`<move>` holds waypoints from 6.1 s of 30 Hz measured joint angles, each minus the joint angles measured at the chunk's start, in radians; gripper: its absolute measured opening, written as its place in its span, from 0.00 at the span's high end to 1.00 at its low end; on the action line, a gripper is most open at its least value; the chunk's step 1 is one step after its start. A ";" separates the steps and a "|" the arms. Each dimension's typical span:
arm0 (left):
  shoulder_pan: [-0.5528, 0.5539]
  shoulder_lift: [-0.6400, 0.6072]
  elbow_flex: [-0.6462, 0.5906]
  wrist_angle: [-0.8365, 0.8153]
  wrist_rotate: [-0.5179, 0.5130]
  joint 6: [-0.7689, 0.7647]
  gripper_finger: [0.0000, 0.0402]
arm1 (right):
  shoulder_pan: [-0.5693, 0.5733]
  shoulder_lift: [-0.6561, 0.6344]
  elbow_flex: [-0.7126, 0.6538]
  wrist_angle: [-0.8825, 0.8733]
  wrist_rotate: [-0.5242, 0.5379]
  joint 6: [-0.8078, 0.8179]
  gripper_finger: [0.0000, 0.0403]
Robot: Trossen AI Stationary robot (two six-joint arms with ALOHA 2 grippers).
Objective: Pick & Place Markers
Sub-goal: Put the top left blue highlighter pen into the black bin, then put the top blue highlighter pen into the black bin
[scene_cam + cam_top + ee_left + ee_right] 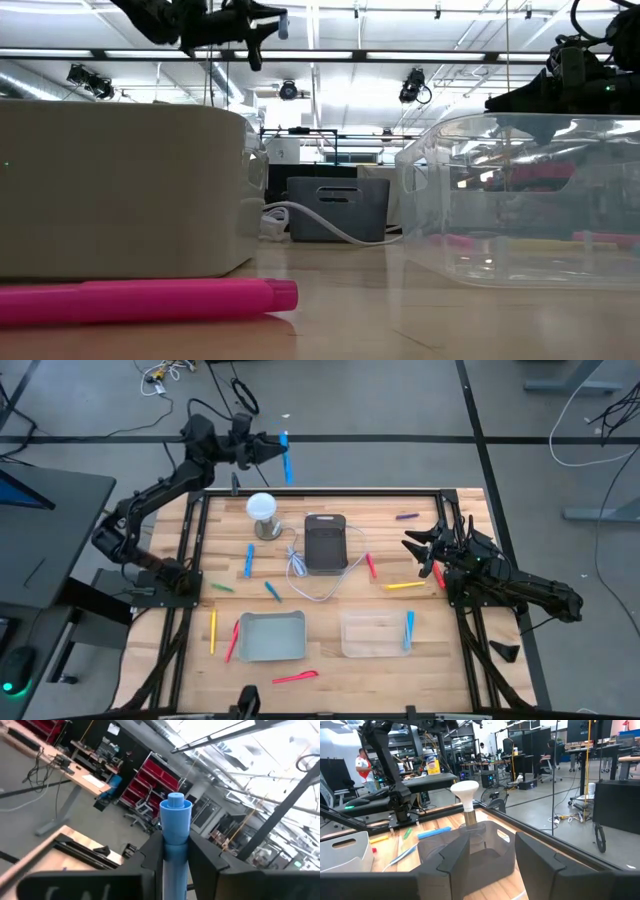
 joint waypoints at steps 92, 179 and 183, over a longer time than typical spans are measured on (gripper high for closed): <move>-0.499 0.938 1.070 -1.919 -0.975 -0.351 0.81 | 0.000 0.000 0.000 0.000 0.000 0.000 0.60; -0.550 0.937 1.184 -2.008 -0.927 -0.315 0.57 | 0.000 0.000 0.000 0.000 0.000 0.000 0.60; -0.564 0.936 1.184 -2.066 -0.948 -0.316 0.57 | 0.000 0.000 0.000 0.000 0.000 0.000 0.60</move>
